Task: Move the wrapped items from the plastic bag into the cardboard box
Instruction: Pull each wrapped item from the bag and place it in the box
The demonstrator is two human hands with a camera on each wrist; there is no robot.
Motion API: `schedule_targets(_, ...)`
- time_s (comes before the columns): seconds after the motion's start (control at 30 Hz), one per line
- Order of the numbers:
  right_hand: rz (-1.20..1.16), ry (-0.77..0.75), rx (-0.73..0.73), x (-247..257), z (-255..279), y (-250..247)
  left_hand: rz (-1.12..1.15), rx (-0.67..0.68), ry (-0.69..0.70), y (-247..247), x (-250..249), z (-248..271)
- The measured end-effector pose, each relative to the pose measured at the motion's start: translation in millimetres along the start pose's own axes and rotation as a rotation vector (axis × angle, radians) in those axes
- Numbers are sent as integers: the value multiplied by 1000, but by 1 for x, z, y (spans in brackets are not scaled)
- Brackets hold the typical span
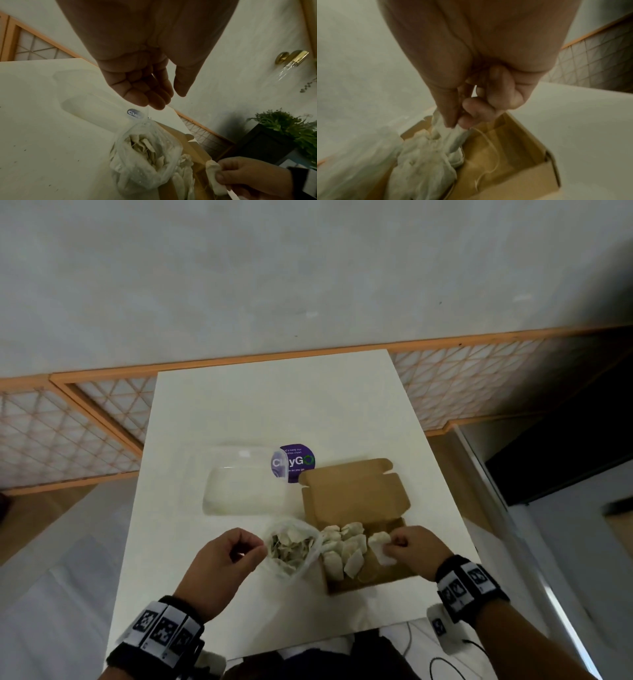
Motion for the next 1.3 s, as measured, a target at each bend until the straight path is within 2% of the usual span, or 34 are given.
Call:
schedule_targets(0.13, 30, 131, 23, -7, -33, 22, -48, 41, -30, 10, 9, -4)
schedule_targets(0.23, -24, 196, -21, -11, -46, 29, -78, 57, -46, 16, 17, -9)
schedule_targets(0.43, -223, 314, -241, -13, -32, 25, -120, 88, -70, 25, 30, -19)
schedule_targets(0.53, -298, 310, -271, -6, -15, 19, -163, 78, -68, 27, 33, -23)
schedule_targets(0.63, -283, 238, -298, 14, 1, 8, -230, 10, -47, 23, 33, -26)
schedule_targets(0.7, -215, 111, -320, 41, 7, 1, -246, -41, -34, 19, 38, -28)
schedule_targets(0.77, -162, -33, -266, 75, 8, 3, -245, -66, -49, 18, 48, -31)
schedule_targets(0.87, -29, -270, -93, 131, 3, 26, -179, 27, -154, 31, 62, -31)
schedule_targets(0.97, 126, -440, -7, 174, -5, 57, -163, 81, -211, 43, 65, -32)
schedule_targets(1.1, 397, -434, 31, 199, -21, 82, -224, 58, -225, 45, 69, -34)
schedule_targets(1.2, 485, -449, 4, 207, -27, 91, -241, 76, -199, 47, 66, -31)
schedule_targets(1.3, 566, -375, 47, 203, -37, 101, -231, 102, -165, 50, 56, -28)
Point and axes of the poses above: each hand's wrist, its own z-axis away from the middle knuckle, its own y-axis out of the palm, x = y × z, the point moved 9 cm from there along -z, towards the middle knuckle, and after that the axes turned 7 degrees about z, right-handed, at the moved point
